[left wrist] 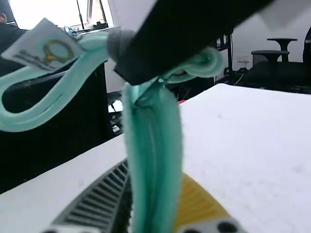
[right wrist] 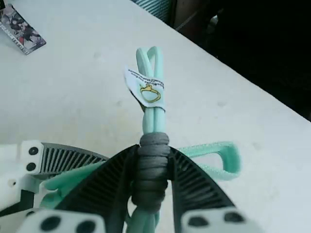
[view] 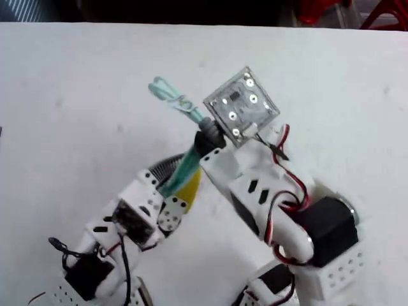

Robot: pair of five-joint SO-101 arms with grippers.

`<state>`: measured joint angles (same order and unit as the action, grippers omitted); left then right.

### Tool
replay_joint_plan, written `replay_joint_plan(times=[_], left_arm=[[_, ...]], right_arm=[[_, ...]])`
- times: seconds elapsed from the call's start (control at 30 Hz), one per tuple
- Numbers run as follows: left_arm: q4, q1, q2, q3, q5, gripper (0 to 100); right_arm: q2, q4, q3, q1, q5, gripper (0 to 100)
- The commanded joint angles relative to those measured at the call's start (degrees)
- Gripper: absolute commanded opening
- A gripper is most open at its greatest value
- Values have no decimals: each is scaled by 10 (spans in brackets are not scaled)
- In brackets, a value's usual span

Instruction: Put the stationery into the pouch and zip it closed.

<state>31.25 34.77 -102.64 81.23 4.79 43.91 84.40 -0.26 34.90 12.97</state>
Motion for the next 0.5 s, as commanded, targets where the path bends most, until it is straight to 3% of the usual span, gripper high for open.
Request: replay_joint_plan(times=[0.0, 0.17, 0.3, 0.47], left_arm=[[-2, 20, 0, -49, -46, 23], [55, 50, -1, -46, -44, 23], [45, 50, -4, -8, -42, 29], [49, 48, -4, 15, -24, 135]], right_arm=[[25, -51, 33, 0, -4, 17], [32, -112, 78, 0, -5, 17], [28, -147, 110, 0, -5, 17], [33, -152, 156, 1, -5, 17]])
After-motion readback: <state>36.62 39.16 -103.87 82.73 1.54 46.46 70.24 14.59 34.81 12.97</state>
